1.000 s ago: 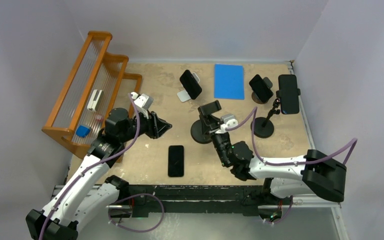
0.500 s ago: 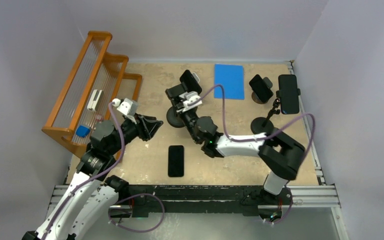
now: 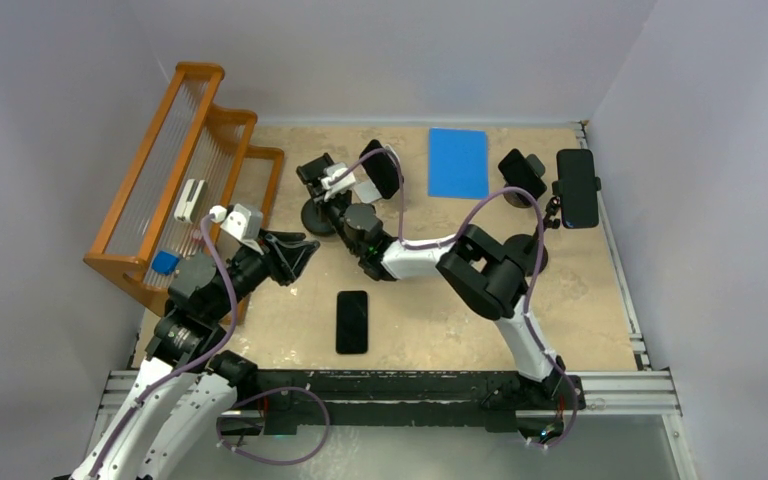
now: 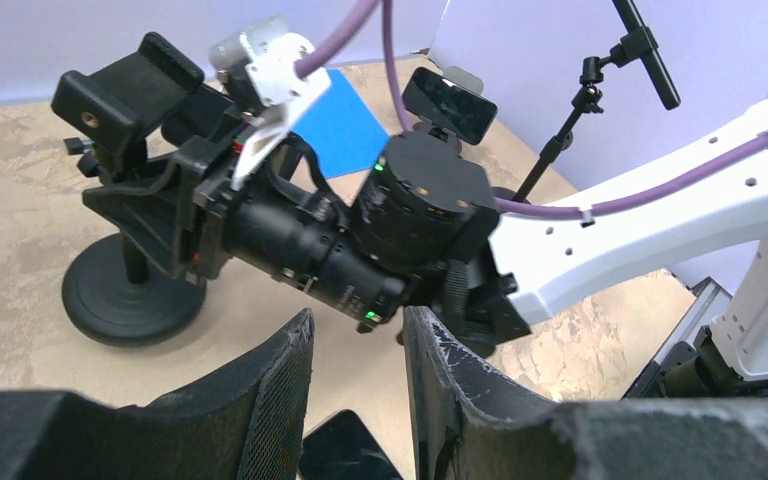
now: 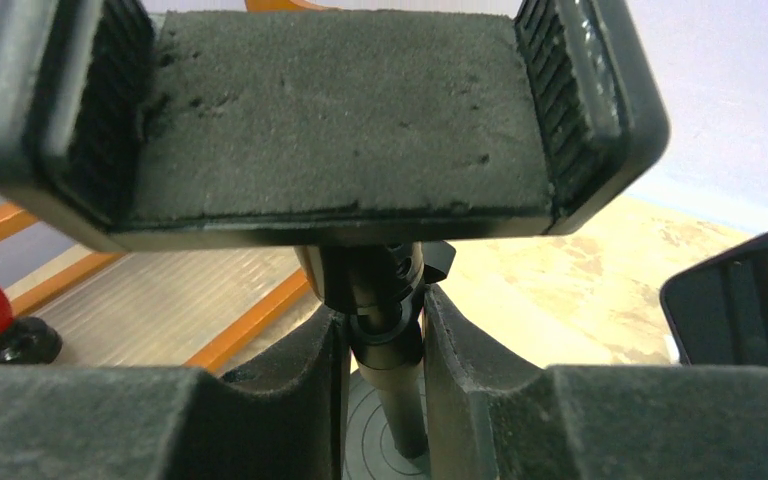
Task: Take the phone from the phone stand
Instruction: Place the phone stand at the center of the board, then remove the phone from the phone stand.
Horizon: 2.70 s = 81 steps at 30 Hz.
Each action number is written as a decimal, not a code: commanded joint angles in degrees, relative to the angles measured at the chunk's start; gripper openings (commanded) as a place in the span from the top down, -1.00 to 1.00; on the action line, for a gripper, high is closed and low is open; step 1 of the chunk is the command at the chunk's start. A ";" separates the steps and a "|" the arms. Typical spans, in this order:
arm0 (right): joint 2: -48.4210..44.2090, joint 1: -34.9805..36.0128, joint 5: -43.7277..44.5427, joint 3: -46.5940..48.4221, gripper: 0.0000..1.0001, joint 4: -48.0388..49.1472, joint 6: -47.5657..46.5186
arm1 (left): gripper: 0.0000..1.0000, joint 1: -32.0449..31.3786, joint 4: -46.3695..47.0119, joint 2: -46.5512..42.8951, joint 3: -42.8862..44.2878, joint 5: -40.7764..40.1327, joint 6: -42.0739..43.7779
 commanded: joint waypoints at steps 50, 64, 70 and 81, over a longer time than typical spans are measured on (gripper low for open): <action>-20.74 2.66 6.00 -19.36 -0.90 2.49 -1.90 | 0.27 -0.05 2.04 -1.20 0.44 -1.97 0.14; -32.96 -9.85 -9.57 -7.93 -0.83 -32.13 19.54 | 0.27 -0.05 2.02 -1.13 0.36 -1.44 0.39; -26.35 -15.67 -12.59 -2.09 -0.82 -31.83 27.63 | 0.27 -0.05 2.03 -0.90 0.28 -1.41 0.21; -14.46 -16.17 -1.06 0.57 -0.84 -28.78 38.02 | 0.27 -0.05 2.06 -0.39 0.28 -0.27 -0.22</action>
